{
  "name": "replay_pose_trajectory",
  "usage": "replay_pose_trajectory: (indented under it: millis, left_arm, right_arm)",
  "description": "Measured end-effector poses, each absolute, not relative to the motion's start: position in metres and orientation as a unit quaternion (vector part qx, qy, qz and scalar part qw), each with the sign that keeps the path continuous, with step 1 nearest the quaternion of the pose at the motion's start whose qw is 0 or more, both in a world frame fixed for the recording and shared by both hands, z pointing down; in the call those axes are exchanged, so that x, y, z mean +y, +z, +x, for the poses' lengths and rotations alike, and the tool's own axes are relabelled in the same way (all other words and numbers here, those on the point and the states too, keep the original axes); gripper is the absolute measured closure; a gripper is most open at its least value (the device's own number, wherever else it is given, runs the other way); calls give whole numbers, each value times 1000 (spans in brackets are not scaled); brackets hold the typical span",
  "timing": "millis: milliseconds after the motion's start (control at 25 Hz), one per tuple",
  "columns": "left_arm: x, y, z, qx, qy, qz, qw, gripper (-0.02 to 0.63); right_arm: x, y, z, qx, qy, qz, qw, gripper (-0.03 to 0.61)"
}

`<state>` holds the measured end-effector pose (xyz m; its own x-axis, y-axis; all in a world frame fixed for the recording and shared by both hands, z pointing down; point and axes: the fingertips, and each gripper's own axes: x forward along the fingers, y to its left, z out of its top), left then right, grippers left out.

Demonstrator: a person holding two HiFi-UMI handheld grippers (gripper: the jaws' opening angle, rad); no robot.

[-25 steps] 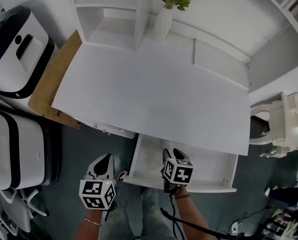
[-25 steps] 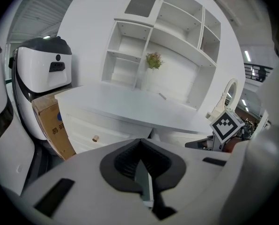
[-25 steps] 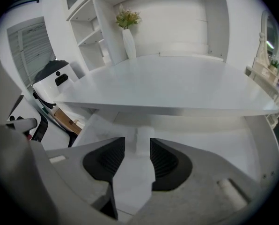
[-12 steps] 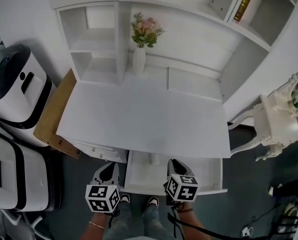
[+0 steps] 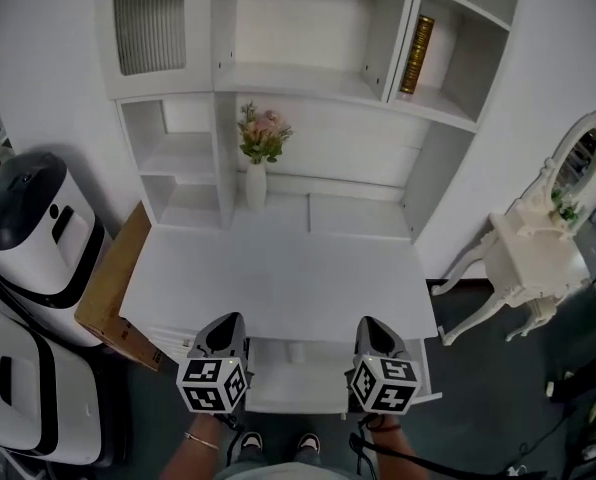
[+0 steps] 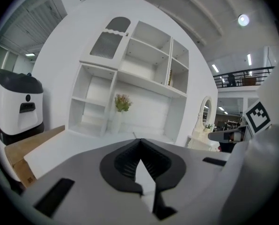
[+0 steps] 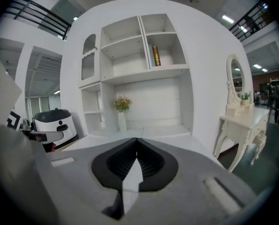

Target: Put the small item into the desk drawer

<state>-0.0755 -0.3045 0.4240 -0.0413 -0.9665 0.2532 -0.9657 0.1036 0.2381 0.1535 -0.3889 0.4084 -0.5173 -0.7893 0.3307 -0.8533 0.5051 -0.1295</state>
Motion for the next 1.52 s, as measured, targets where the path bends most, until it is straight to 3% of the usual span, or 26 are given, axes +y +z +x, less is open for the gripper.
replay_pose_trajectory:
  millis: [360, 1520]
  left_arm:
    - [-335, 364, -72, -713, -10, 692, 110, 620]
    - [-352, 373, -56, -690, 10, 714, 120, 620]
  right_arm:
    - [-404, 355, 214, -840, 88, 533, 58, 572]
    - [-394, 363, 224, -828, 99, 547, 68, 572]
